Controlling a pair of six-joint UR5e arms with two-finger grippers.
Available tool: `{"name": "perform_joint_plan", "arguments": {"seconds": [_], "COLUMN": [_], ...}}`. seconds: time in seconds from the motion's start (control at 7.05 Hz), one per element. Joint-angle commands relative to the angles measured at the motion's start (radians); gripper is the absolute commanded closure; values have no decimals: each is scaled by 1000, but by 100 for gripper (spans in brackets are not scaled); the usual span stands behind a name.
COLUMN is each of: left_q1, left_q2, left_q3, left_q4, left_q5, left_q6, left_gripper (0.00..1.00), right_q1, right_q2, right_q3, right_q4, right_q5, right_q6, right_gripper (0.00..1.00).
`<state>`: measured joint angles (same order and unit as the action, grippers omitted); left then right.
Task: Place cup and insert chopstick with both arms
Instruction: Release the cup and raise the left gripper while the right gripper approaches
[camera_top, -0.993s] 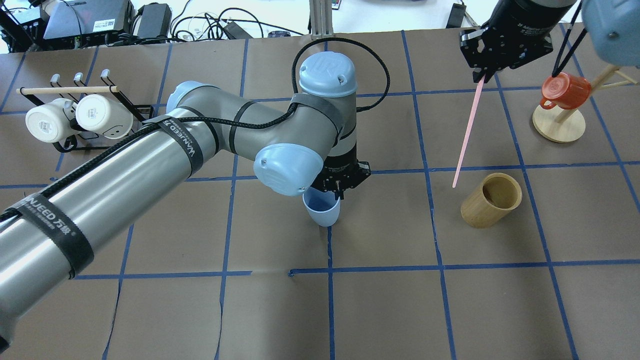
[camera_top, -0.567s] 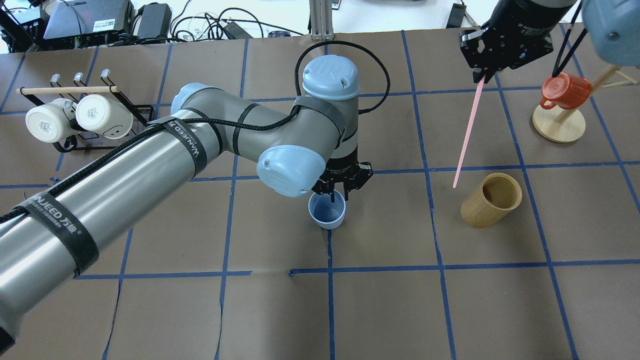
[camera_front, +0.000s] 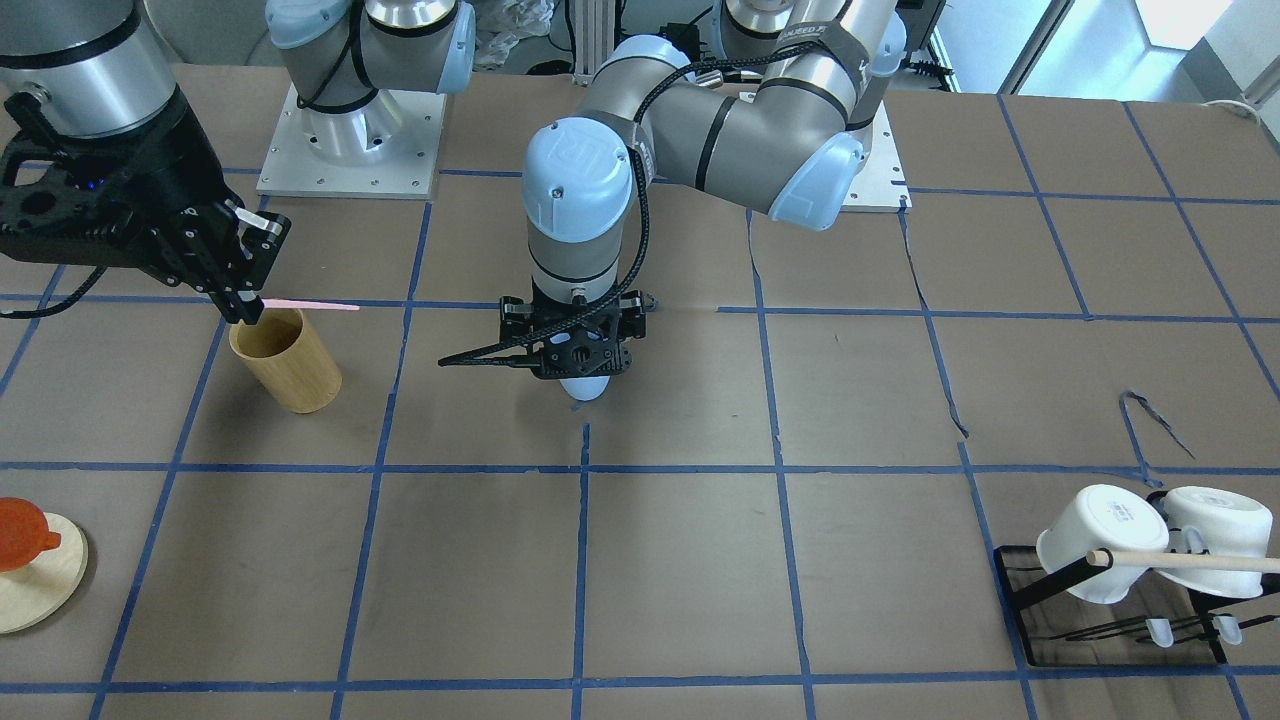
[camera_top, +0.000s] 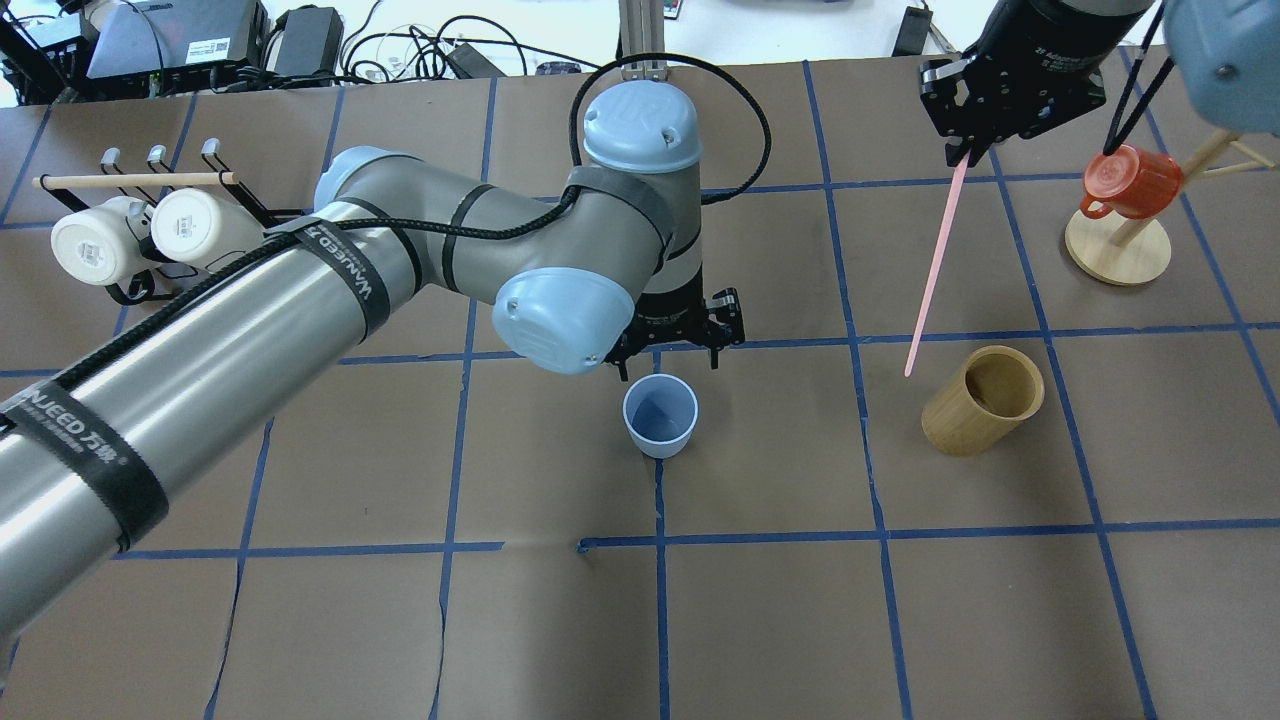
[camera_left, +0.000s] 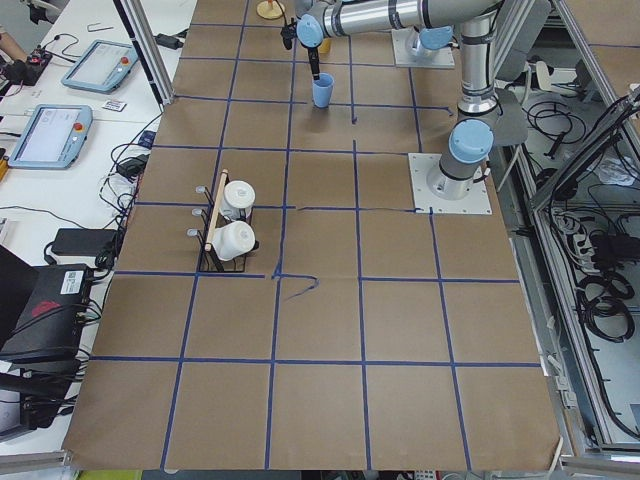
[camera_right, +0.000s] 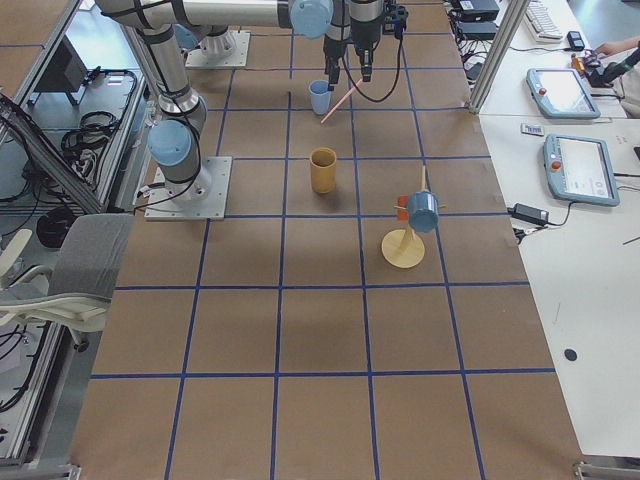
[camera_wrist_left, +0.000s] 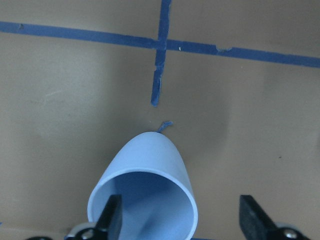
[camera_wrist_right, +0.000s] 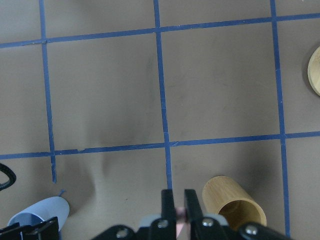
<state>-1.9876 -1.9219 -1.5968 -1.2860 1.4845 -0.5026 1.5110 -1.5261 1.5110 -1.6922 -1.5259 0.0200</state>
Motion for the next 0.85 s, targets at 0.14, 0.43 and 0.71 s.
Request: {"name": "perform_joint_plan", "arguments": {"seconds": [0.14,0.43,0.71], "left_q1": [123,203,225], "left_q2": [146,275,336], "left_q3": [151,156,106], "left_q4": [-356,-372,-384], "left_q5": [26,54,68], "left_q6": [307,491,498], "left_gripper": [0,0,0], "right_q1": [6,123,240], "right_q2": [-12,-26,-23], "right_q3": [-2,21,150], "right_q4": [-58,-221,-440], "right_q5": [6,4,-29], "right_q6": [12,123,320], "right_gripper": [100,100,100]}}
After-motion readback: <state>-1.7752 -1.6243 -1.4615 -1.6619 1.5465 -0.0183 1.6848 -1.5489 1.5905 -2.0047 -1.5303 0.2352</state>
